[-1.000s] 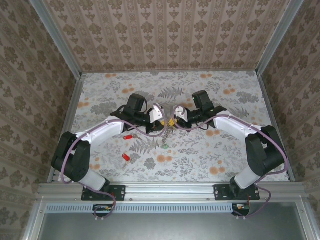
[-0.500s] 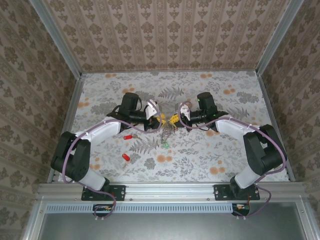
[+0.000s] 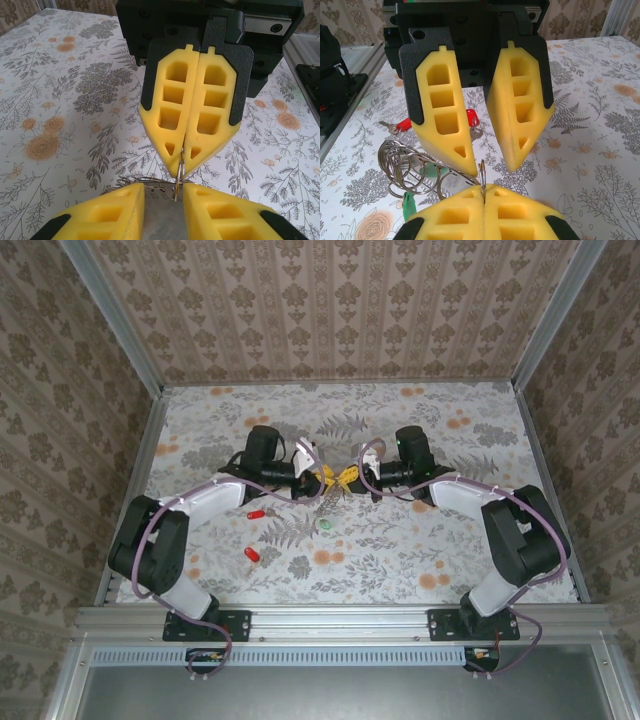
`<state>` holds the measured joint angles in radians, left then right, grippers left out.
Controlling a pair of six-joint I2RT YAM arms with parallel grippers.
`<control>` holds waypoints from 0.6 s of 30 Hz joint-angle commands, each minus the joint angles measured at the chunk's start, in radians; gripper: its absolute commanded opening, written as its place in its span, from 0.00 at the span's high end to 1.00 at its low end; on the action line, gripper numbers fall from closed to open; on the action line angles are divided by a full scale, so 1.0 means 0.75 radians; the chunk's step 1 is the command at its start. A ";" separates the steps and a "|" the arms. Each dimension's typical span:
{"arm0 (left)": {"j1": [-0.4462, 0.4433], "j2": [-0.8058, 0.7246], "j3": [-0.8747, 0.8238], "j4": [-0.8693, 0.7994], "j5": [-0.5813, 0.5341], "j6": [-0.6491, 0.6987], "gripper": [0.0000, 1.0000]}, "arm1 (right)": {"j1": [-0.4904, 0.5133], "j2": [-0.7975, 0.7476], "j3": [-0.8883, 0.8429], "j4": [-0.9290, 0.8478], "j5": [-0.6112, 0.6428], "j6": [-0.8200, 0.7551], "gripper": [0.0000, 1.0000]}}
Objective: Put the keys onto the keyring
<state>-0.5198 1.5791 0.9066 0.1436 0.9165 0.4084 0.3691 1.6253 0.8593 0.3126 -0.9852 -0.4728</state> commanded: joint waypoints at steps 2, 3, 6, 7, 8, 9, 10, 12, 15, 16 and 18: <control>0.003 0.039 -0.005 0.049 0.062 -0.036 0.75 | -0.001 0.009 -0.020 0.158 -0.086 0.077 1.00; 0.003 0.044 -0.006 0.055 0.062 -0.042 0.75 | -0.001 0.011 -0.022 0.167 -0.086 0.084 1.00; 0.001 0.053 -0.004 0.063 0.067 -0.047 0.76 | 0.000 0.013 -0.029 0.198 -0.092 0.109 1.00; 0.000 0.057 -0.002 0.063 0.066 -0.047 0.76 | -0.001 0.011 -0.031 0.205 -0.093 0.114 1.00; 0.000 0.059 -0.001 0.063 0.064 -0.047 0.76 | 0.000 0.011 -0.033 0.214 -0.094 0.122 1.00; 0.000 0.060 0.000 0.063 0.067 -0.048 0.76 | -0.001 0.011 -0.034 0.217 -0.095 0.124 1.00; 0.000 0.064 -0.002 0.064 0.068 -0.047 0.77 | -0.001 0.011 -0.036 0.221 -0.094 0.127 1.00; 0.000 0.070 0.005 0.054 0.068 -0.042 0.79 | -0.001 0.011 -0.037 0.238 -0.096 0.139 1.00; -0.002 0.076 0.014 0.030 0.070 -0.030 0.81 | -0.001 0.015 -0.040 0.256 -0.095 0.152 1.00; -0.002 0.078 0.016 0.027 0.074 -0.029 0.81 | -0.001 0.012 -0.041 0.258 -0.096 0.154 1.00; -0.004 0.080 0.017 0.026 0.079 -0.029 0.84 | -0.001 0.013 -0.039 0.260 -0.098 0.160 1.00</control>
<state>-0.5198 1.6150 0.9066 0.1764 0.9474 0.3840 0.3660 1.6382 0.8268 0.4202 -0.9962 -0.3771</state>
